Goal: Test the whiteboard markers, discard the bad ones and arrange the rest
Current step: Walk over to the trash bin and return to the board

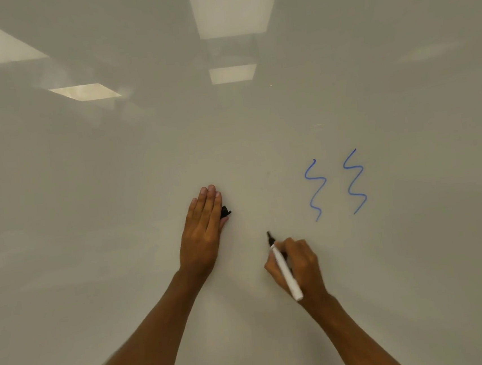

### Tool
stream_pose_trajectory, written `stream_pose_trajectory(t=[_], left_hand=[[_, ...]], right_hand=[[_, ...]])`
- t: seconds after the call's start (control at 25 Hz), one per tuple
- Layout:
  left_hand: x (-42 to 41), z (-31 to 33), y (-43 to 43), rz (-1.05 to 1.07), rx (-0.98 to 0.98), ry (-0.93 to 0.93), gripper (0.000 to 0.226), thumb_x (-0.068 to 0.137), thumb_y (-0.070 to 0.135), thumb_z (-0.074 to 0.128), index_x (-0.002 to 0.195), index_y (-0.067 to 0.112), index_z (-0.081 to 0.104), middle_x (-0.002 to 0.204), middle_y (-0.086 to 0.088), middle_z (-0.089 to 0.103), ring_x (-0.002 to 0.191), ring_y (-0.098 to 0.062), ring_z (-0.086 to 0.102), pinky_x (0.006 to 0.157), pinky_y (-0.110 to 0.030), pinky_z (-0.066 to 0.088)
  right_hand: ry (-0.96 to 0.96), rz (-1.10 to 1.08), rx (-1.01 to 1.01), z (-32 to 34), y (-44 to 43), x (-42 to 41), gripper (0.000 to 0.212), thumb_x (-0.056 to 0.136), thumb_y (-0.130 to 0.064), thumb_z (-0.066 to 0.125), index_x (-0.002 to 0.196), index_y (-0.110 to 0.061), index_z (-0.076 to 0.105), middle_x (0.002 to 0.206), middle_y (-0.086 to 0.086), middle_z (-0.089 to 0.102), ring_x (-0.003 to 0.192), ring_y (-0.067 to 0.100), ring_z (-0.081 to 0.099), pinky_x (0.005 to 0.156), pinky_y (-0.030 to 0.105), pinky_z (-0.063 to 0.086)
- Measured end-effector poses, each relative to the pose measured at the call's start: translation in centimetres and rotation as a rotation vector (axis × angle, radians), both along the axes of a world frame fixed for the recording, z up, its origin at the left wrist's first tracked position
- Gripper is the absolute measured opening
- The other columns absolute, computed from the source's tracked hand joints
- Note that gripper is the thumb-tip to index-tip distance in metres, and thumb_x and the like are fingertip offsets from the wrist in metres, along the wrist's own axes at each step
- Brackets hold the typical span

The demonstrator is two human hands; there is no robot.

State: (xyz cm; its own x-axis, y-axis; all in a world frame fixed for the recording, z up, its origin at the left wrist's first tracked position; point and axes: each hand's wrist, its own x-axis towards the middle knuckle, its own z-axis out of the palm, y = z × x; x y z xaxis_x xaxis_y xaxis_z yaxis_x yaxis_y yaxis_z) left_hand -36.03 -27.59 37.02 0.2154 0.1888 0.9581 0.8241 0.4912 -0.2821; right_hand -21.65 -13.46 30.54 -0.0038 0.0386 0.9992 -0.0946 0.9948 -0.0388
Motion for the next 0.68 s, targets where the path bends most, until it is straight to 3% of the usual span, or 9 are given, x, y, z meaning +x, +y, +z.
stream_pose_trajectory(t=[0.12,0.2,0.32,0.4,0.52,0.68], left_hand=[[0.3,-0.1,-0.4,-0.022,-0.036,-0.029,0.044,0.096,0.017,0.051,0.134,-0.005,0.044,0.143,-0.019,0.041,0.136,-0.03,0.035,0.111,-0.045,0.033],[0.6,0.1,-0.9,-0.025,-0.048,-0.051,0.043,0.098,0.019,0.048,0.134,-0.004,0.044,0.143,-0.017,0.042,0.136,-0.029,0.036,0.112,-0.043,0.033],[2.0,0.4,-1.3,-0.015,-0.029,-0.102,0.041,0.098,0.021,0.045,0.132,-0.002,0.049,0.14,-0.015,0.046,0.134,-0.027,0.04,0.111,-0.041,0.034],[3.3,-0.3,-1.5,0.007,0.007,-0.099,0.037,0.096,0.02,0.05,0.127,0.0,0.056,0.135,-0.015,0.053,0.128,-0.027,0.048,0.106,-0.043,0.039],[5.7,-6.1,-1.3,0.0,-0.034,-0.114,0.032,0.093,0.022,0.056,0.12,0.005,0.062,0.127,-0.009,0.061,0.117,-0.025,0.057,0.094,-0.041,0.045],[8.8,-16.5,-1.7,-0.061,-0.224,-0.35,0.03,0.091,0.027,0.056,0.117,0.014,0.059,0.107,-0.003,0.069,0.091,-0.02,0.064,0.072,-0.031,0.045]], right_hand=[[-0.159,-0.027,0.128,-2.1,-0.5,0.0,0.017,0.065,0.001,0.073,0.066,-0.008,0.059,0.053,-0.003,0.047,0.049,0.01,0.04,0.052,0.023,0.038],[-0.183,-0.009,0.027,-2.2,-0.8,0.5,0.017,0.069,-0.002,0.072,0.07,-0.011,0.057,0.053,-0.003,0.047,0.049,0.01,0.039,0.052,0.021,0.037],[-0.19,0.032,-0.017,-3.3,-0.7,2.1,0.017,0.082,-0.025,0.065,0.092,-0.018,0.053,0.066,-0.003,0.056,0.057,0.01,0.044,0.054,0.018,0.039],[-0.295,-0.032,0.065,-4.9,0.0,3.2,0.026,0.082,-0.02,0.07,0.101,-0.022,0.053,0.079,-0.002,0.059,0.057,0.013,0.047,0.054,0.021,0.042],[-0.492,-0.04,0.069,-7.4,1.0,5.0,0.06,0.065,0.0,0.081,0.115,-0.023,0.056,0.097,0.0,0.064,0.062,0.013,0.053,0.055,0.019,0.046],[-0.702,0.082,0.036,-10.7,1.2,7.3,0.065,0.077,0.002,0.065,0.135,-0.022,0.048,0.12,-0.003,0.053,0.076,0.007,0.057,0.066,0.01,0.044]])
